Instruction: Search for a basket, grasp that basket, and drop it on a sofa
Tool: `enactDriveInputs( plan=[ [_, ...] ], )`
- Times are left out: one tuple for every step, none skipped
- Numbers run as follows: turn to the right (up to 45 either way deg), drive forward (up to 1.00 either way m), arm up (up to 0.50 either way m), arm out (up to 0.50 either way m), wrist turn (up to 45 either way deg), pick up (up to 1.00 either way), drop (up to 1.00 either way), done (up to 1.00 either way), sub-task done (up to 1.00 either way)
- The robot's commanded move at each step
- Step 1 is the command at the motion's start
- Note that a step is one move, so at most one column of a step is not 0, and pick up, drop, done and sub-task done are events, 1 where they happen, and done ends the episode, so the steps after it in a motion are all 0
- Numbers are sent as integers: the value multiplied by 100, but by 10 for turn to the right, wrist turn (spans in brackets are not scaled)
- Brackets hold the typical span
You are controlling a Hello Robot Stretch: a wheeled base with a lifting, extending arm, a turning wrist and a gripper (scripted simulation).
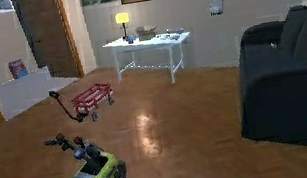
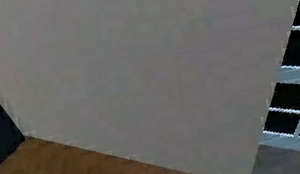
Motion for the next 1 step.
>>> enactDriveInputs(
  plan=[
    [0,80,0,0,0,0,0,0,0]
  ],
)
